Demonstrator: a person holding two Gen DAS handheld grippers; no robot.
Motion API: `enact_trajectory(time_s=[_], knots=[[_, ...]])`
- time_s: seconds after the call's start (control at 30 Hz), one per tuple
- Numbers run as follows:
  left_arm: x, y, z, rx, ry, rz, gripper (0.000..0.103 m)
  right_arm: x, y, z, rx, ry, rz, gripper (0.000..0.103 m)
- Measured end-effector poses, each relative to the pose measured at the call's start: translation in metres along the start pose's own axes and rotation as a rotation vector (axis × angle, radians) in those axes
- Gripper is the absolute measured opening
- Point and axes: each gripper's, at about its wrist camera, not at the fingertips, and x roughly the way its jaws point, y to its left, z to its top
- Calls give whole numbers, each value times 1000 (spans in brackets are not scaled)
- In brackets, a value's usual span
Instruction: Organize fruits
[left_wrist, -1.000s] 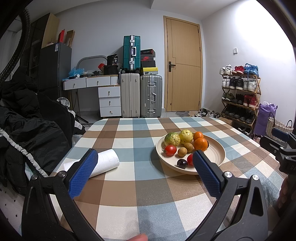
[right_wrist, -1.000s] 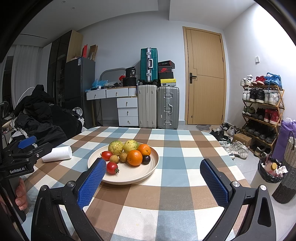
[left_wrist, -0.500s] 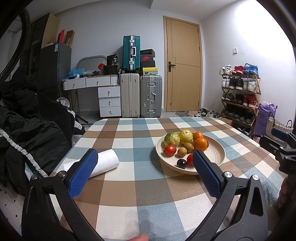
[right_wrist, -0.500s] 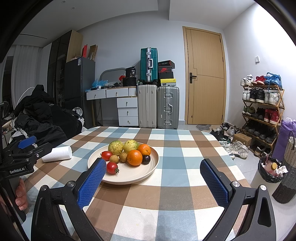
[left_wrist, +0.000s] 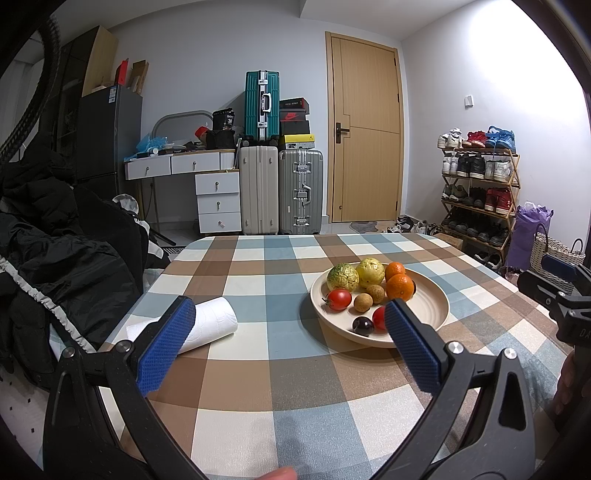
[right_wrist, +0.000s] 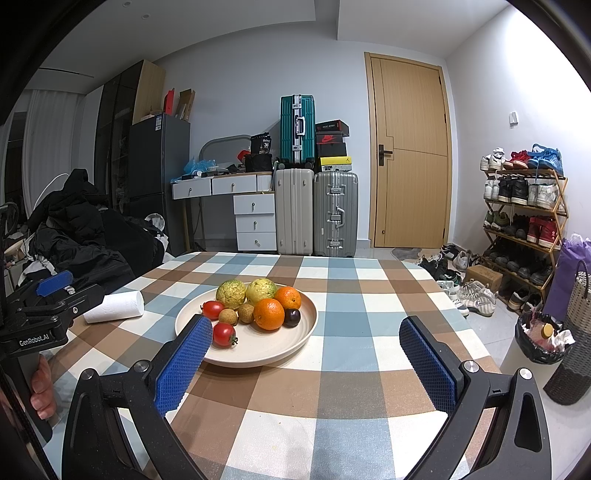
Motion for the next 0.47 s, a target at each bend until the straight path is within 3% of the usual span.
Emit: enact_trajectory(time_s=[0.47], knots=[[1, 0, -1, -2, 3, -3, 102, 0, 0, 0, 0, 0, 0, 103]])
